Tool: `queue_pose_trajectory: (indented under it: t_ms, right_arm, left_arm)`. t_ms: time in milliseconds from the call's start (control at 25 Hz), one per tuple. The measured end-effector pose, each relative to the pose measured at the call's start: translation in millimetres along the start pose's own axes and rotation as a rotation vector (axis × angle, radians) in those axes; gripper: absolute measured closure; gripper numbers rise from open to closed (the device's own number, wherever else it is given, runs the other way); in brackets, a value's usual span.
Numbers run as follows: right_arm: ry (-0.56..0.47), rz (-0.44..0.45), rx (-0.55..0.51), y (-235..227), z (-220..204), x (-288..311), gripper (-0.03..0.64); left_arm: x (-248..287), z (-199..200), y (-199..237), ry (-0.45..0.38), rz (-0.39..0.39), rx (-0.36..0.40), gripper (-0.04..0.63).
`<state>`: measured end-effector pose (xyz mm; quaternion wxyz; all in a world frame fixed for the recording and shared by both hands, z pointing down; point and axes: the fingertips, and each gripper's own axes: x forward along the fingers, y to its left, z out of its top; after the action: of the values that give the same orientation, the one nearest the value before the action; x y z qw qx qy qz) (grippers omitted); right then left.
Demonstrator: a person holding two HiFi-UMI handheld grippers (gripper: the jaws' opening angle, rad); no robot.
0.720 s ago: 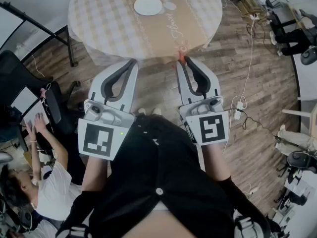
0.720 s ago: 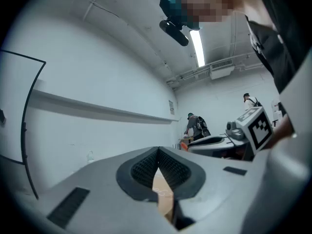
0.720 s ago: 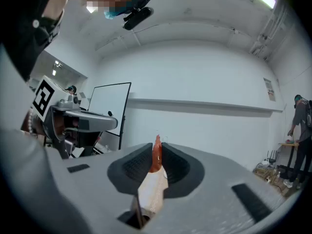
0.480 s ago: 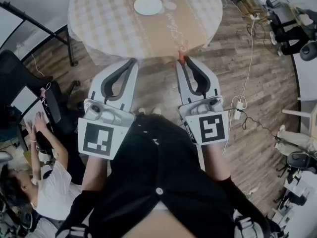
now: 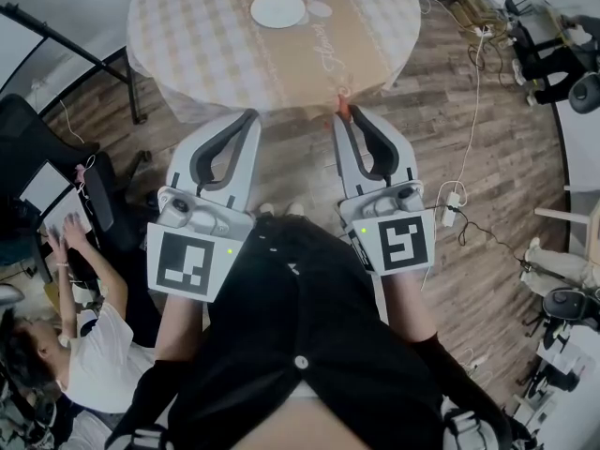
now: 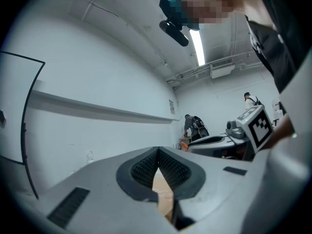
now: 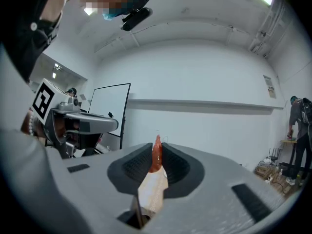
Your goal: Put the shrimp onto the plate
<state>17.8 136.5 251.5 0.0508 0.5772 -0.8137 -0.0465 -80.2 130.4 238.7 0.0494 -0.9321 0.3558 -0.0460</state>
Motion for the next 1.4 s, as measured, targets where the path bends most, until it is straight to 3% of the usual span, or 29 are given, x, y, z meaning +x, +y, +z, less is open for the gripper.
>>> queue_pose_trajectory:
  t_ms: [440,1400]
  right_arm:
    - [-0.001,0.032,0.004,-12,-4,-13,0.569]
    - [-0.007,0.041,0.013,-42,-19,-63,0.569]
  left_arm:
    - [2,2,-17,0.006,0.038,-0.001,0.592]
    - [17,10,-75,0.0,0.036,0.031,0.592]
